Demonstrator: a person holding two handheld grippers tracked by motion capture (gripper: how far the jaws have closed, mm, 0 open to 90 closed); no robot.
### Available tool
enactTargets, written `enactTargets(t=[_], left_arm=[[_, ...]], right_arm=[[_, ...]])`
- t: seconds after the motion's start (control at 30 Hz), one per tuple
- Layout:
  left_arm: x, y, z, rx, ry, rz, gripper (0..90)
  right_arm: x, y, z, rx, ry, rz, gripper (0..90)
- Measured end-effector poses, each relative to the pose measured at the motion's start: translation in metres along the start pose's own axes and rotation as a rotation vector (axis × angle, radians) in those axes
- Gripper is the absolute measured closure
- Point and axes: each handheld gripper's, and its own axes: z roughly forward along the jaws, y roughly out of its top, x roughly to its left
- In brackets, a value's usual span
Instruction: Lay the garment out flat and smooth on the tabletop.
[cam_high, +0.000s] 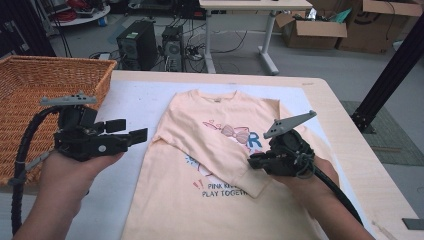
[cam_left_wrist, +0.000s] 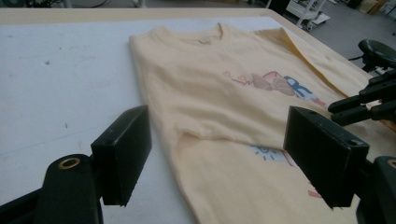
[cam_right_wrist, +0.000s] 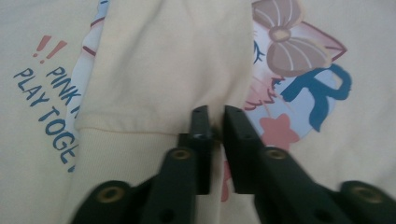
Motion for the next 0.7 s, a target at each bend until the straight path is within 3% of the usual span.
enactTargets(t=[0.17,0.3,0.37,0.43,0.57,0.7], left_arm=[[0.001,0.0,-0.001,-0.004,0.001,-0.002,24.0],[0.001,0.0,0.003,0.001,-0.004,-0.001,24.0],[0.0,0.0,0.006,0.002,-0.01,-0.004,24.0],[-0.001,0.001,0.008,0.0,-0.017,-0.004,24.0],[-0.008,0.011,0.018,0.005,-0.044,0.014,24.0],[-0.015,0.027,0.039,0.018,-0.078,0.04,24.0]], right_arm=[[-0.001,-0.001,-0.024,-0.062,-0.065,0.021,85.8],[0.002,-0.016,-0.019,-0.015,-0.077,0.053,84.5],[0.001,-0.021,-0.014,0.002,-0.069,0.064,74.8],[-0.001,-0.02,-0.017,-0.041,-0.076,0.08,61.3],[-0.003,-0.008,-0.034,-0.125,-0.105,0.057,54.3],[-0.005,0.0,-0.045,-0.168,-0.13,0.034,46.0]])
